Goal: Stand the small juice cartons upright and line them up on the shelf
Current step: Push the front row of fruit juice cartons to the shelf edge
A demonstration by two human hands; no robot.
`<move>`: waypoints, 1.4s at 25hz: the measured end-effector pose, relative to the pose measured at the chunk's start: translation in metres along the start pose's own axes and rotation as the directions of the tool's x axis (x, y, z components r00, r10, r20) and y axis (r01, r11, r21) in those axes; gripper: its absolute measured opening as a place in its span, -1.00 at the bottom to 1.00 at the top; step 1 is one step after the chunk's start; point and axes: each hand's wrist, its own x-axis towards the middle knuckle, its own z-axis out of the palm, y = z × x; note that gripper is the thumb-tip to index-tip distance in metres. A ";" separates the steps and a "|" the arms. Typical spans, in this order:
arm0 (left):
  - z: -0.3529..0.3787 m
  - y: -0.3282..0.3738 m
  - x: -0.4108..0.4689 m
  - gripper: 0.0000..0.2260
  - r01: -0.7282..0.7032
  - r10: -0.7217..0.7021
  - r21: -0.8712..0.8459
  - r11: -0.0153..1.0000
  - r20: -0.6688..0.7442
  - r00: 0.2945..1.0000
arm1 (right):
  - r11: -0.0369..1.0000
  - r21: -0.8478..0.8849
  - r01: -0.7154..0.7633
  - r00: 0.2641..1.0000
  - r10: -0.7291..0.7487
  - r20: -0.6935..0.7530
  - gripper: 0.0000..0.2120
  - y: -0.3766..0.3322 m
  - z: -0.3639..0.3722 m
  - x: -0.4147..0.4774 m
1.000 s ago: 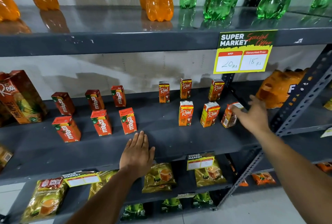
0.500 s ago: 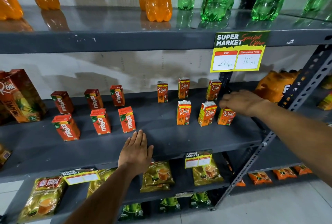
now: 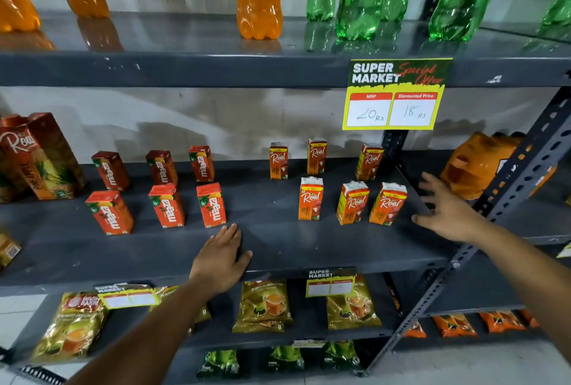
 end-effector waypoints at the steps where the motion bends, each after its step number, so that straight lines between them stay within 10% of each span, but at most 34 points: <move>1: -0.004 0.005 0.004 -0.39 0.025 -0.025 -0.089 0.996 -0.005 1.000 | 0.996 0.083 -0.043 0.999 0.042 0.014 0.00 0.004 0.005 0.001; 9: -0.012 0.090 0.079 -0.11 0.161 -0.048 -0.614 0.772 0.197 0.979 | 0.769 0.611 -0.187 0.982 0.132 0.134 -0.05 0.011 0.047 0.021; 20: 0.022 0.120 0.129 -0.46 0.011 0.114 -0.684 0.729 0.138 0.984 | 0.934 0.336 -0.123 0.972 0.045 0.230 -0.63 0.013 0.058 0.057; 35: 0.041 0.144 0.118 -0.38 0.093 0.001 -0.672 0.735 0.139 0.990 | 0.904 0.428 -0.002 0.974 -0.094 0.205 -0.42 0.002 0.091 0.045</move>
